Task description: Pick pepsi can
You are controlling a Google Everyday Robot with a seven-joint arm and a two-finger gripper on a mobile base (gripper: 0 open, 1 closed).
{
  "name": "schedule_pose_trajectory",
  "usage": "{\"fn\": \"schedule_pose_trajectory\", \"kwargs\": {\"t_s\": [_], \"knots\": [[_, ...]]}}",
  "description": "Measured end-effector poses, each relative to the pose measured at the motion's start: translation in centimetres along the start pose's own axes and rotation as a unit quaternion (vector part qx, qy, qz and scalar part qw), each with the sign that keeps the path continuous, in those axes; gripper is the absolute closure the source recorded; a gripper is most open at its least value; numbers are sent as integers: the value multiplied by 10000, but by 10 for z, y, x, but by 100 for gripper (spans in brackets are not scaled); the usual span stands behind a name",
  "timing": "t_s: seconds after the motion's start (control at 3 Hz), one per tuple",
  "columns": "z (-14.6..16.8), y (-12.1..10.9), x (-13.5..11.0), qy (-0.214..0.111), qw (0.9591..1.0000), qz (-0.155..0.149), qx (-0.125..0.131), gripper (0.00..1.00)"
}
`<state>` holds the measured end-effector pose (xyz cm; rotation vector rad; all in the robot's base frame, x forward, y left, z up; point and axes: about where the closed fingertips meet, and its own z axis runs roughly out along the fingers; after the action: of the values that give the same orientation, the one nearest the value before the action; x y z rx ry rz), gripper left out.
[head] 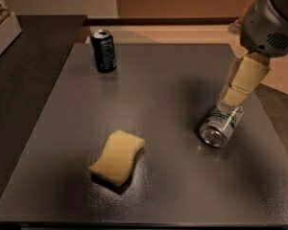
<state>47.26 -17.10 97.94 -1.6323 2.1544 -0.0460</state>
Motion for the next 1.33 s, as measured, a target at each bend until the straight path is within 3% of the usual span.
{"fn": "schedule_pose_trajectory", "kwargs": {"t_s": [0.67,1.33], "knots": [[57,-32,-65,-698,9976,8,-31,0],[113,-65,-118,-1307,9907,359,-147,0]]}}
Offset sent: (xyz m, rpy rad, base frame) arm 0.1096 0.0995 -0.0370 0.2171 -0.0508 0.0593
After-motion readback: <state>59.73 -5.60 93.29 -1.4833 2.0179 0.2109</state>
